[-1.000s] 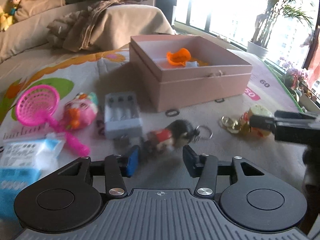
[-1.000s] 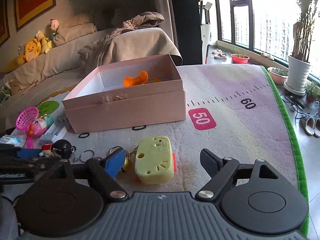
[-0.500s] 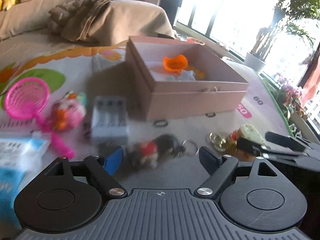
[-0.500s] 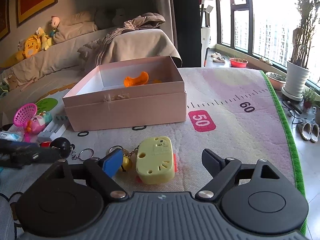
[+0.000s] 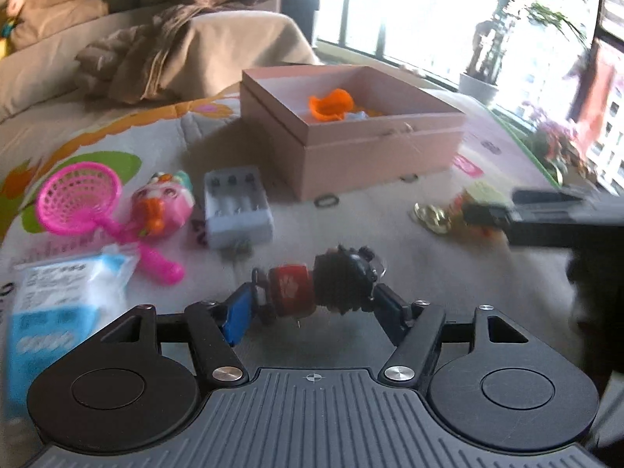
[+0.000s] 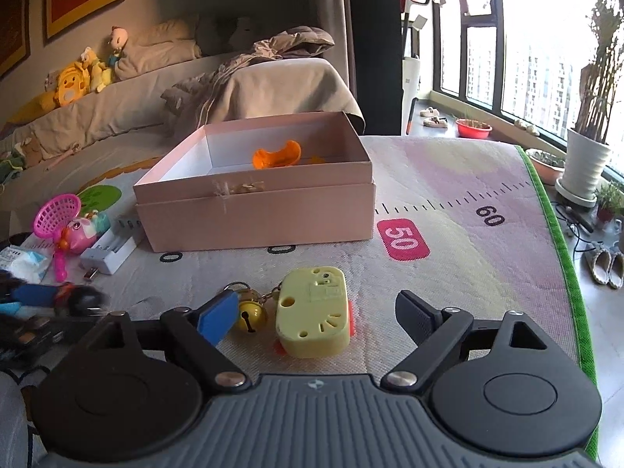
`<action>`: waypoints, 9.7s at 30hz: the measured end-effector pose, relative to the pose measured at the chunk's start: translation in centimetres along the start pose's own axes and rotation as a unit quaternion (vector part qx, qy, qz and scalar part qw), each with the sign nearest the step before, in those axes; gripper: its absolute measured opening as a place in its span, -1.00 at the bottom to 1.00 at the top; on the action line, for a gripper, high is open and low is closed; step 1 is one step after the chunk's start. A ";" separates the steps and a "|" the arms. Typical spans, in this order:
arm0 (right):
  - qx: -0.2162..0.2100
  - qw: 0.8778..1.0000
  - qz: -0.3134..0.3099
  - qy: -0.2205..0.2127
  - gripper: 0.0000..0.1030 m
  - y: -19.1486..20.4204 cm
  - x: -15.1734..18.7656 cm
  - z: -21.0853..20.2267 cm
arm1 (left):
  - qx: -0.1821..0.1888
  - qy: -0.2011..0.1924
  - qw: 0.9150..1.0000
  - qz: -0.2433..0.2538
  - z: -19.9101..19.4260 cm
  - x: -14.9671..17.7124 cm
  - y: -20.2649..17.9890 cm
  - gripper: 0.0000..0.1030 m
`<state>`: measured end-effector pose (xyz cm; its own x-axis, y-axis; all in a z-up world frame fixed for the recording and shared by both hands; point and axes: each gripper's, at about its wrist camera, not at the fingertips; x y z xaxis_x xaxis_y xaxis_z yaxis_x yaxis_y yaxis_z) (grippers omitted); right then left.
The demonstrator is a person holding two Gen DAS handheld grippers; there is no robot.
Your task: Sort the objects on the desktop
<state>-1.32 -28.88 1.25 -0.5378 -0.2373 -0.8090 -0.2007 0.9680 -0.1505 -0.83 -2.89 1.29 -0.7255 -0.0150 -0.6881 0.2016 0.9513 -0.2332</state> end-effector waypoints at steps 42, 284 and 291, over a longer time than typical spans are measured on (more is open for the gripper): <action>-0.061 0.997 -0.041 0.022 -0.07 -2.9 -2.7 -3.1 | 0.009 -0.018 1.000 0.008 -0.6 -1.5 -1.3 0.36; -0.108 0.988 -0.110 0.017 0.75 2.5 -3.3 -1.5 | -0.025 -0.012 0.999 0.016 2.1 -2.1 -0.1 0.06; -0.098 0.989 -0.077 -0.074 0.75 -0.7 -7.2 -5.6 | -0.003 -0.107 0.993 0.044 -1.1 -7.9 -2.4 0.04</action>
<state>-1.95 -28.35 10.36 -0.3657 -0.3516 -0.8618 -0.4337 0.8836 -0.1765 3.67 -4.76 8.02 -0.5492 0.0045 -0.8357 0.2539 0.9536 -0.1617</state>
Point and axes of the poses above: each gripper's, at about its wrist camera, not at the fingertips, and z roughly the way its jaws point, y to its left, x to its underside, and after that the axes turned 15 degrees about -z, right-handed
